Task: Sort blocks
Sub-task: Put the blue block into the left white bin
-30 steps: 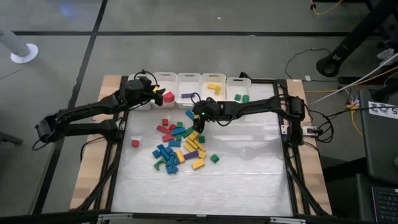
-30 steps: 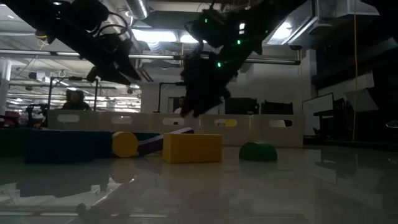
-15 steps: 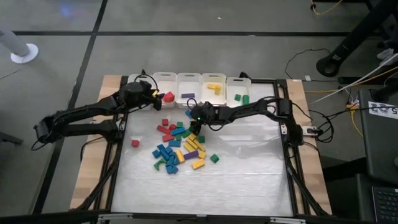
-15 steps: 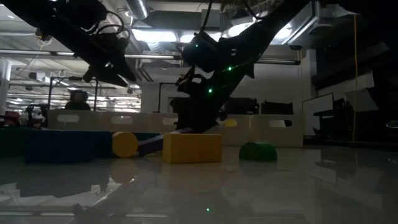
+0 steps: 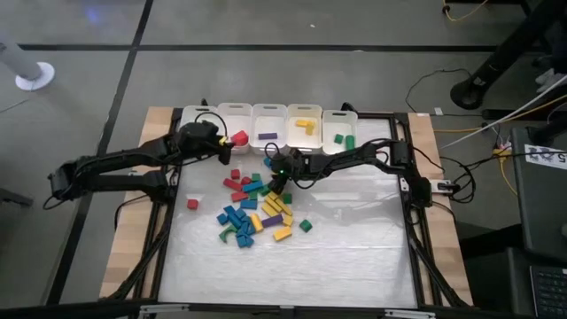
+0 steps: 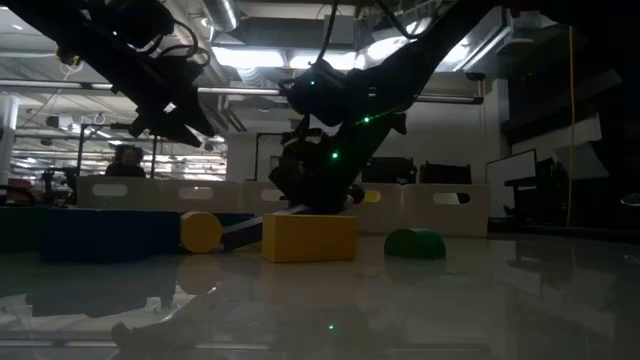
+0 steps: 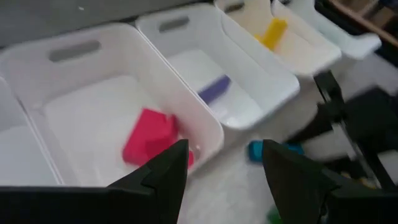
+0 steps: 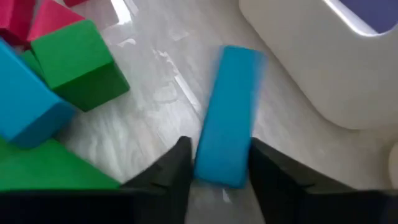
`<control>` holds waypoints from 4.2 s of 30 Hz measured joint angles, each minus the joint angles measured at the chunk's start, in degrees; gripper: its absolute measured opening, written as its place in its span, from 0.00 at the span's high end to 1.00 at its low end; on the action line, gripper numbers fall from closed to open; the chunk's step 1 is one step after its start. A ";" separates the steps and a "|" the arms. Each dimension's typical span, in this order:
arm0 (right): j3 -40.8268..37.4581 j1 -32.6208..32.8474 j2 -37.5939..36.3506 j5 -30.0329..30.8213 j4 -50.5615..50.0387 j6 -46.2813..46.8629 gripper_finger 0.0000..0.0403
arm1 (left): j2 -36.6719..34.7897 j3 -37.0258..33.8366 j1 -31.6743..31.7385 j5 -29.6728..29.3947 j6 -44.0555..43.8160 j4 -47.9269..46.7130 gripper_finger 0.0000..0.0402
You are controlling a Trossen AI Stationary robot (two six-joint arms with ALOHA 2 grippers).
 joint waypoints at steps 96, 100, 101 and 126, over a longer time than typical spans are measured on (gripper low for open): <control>14.58 2.34 -1.31 -10.49 23.01 -33.71 0.70 | -15.49 0.04 -17.64 -1.43 -26.60 -3.42 0.59; 14.58 2.34 -1.31 -10.49 22.98 -33.71 0.71 | -14.61 0.04 -17.64 -1.43 -26.42 -3.34 0.70; 14.58 2.34 -1.31 -10.49 22.98 -33.71 0.71 | -14.49 0.04 -17.64 -1.43 -26.43 -3.31 0.74; 14.62 2.31 -4.75 5.60 12.37 -33.40 0.44 | -15.03 0.00 -15.95 -11.15 -20.54 -6.49 0.90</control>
